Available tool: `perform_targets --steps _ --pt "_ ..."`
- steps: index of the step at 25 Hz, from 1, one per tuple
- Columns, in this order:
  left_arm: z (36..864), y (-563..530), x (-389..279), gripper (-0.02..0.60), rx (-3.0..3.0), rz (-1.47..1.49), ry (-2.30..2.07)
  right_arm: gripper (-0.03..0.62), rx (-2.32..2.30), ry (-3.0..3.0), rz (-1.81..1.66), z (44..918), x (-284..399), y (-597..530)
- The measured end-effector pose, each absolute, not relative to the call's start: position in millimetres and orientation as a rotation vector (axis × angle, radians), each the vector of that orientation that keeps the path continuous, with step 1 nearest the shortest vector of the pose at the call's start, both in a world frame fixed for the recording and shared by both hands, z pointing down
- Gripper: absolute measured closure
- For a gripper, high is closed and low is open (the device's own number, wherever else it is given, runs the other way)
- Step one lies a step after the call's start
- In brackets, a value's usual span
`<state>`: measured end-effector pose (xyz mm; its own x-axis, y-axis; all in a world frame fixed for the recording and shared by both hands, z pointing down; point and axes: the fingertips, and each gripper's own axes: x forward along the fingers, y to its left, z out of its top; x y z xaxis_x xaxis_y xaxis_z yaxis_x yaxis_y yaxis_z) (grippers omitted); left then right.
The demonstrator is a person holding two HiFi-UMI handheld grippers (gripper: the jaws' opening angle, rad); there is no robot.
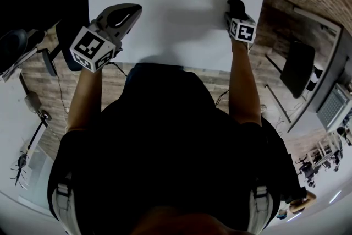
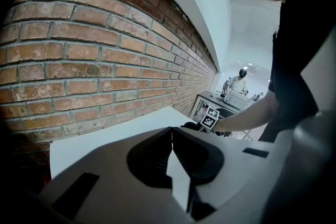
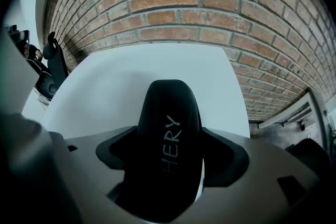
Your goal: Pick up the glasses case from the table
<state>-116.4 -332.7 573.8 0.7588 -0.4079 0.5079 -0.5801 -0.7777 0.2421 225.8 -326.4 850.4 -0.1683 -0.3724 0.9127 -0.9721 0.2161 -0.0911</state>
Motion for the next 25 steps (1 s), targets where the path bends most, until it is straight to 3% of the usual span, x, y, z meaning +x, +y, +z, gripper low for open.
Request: perform_targets --steps 25 --pt "555 -328 -112 0.571 2.595 0.594 -0.771 0.249 1.225 -1.688 0.972 848 223 -327"
